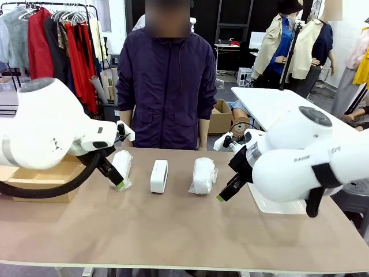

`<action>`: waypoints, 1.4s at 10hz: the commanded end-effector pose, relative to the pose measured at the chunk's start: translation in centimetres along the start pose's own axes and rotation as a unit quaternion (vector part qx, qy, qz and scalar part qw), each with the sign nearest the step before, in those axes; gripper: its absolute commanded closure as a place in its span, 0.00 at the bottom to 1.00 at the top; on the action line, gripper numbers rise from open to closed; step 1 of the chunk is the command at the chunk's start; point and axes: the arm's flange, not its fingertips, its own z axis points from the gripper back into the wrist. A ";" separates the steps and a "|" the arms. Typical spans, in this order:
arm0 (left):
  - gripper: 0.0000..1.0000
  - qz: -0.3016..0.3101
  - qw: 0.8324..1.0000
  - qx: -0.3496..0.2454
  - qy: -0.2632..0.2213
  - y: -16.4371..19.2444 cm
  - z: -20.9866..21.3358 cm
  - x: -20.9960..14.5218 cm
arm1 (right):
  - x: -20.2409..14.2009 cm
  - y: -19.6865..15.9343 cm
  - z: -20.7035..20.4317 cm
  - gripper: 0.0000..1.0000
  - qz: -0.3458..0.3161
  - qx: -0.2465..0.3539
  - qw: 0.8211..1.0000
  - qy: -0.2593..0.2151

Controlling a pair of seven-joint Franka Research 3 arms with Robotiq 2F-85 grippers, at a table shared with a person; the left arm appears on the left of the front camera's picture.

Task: Separate and place wrapped and unwrapped clocks.
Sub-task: Pick up the Digital clock indicated by the person.

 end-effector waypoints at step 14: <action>0.00 -0.233 0.964 -0.086 -0.101 8.2 3.0 -1.0 | 2.5 -7.6 3.3 0.00 0.164 0.222 0.960 -0.058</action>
